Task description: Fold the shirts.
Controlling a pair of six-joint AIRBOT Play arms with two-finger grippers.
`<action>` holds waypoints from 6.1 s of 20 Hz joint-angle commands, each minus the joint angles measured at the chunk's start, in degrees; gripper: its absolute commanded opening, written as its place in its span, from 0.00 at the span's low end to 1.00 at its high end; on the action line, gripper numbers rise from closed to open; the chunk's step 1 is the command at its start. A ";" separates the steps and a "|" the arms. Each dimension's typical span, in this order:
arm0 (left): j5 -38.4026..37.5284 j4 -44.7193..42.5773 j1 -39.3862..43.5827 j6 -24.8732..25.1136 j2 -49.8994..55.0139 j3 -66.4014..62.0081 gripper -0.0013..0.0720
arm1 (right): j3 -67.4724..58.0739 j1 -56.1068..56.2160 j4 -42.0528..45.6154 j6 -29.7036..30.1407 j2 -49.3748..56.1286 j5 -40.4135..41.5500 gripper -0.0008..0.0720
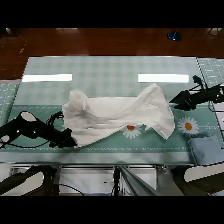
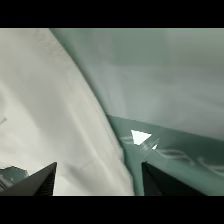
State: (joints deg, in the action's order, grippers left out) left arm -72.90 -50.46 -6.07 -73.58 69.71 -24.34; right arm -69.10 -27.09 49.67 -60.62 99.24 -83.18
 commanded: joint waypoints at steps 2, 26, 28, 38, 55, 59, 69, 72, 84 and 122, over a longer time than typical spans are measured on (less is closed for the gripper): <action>-0.13 0.07 0.02 0.07 -0.04 -0.04 0.06 | 0.02 7.23 5.99 -1.75 1.14 0.04 0.80; -1.25 -4.96 -3.91 -1.70 -23.39 -86.12 0.06 | -52.46 10.78 0.42 -19.37 -43.47 10.40 0.04; -1.60 -7.76 -3.91 -1.73 -23.91 -92.06 0.06 | -53.75 10.78 5.70 -22.10 -46.95 13.44 0.04; -24.70 -17.31 -5.55 -14.67 -32.85 -94.55 0.06 | -53.75 10.78 19.08 -31.19 -55.23 -14.88 0.04; 1.92 -12.07 -8.90 -0.81 -20.79 -39.32 0.06 | -15.82 23.67 25.88 -19.04 -30.77 11.21 0.04; 13.92 -10.82 -8.90 3.78 -12.31 -39.34 0.06 | -15.82 25.83 25.38 -18.75 -23.67 24.41 0.04; 25.03 -10.80 -3.74 7.65 6.29 -39.34 0.06 | -15.82 25.83 25.35 -18.69 -11.17 34.25 0.04; 32.17 -10.80 -0.70 8.70 8.74 -39.34 0.06 | -15.82 25.83 25.40 -17.64 -8.50 38.47 0.04; 38.07 -11.10 1.09 8.66 13.33 -39.32 0.06 | -15.82 25.75 25.77 -17.49 -3.28 39.80 0.04; 0.33 -16.44 0.35 -0.87 20.22 -45.07 0.38 | -16.00 25.77 33.64 -23.76 -2.40 -1.97 0.38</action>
State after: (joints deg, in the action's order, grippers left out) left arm -70.76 -67.22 -5.41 -74.61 89.73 -68.64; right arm -84.95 -1.32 83.29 -86.39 97.30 -84.58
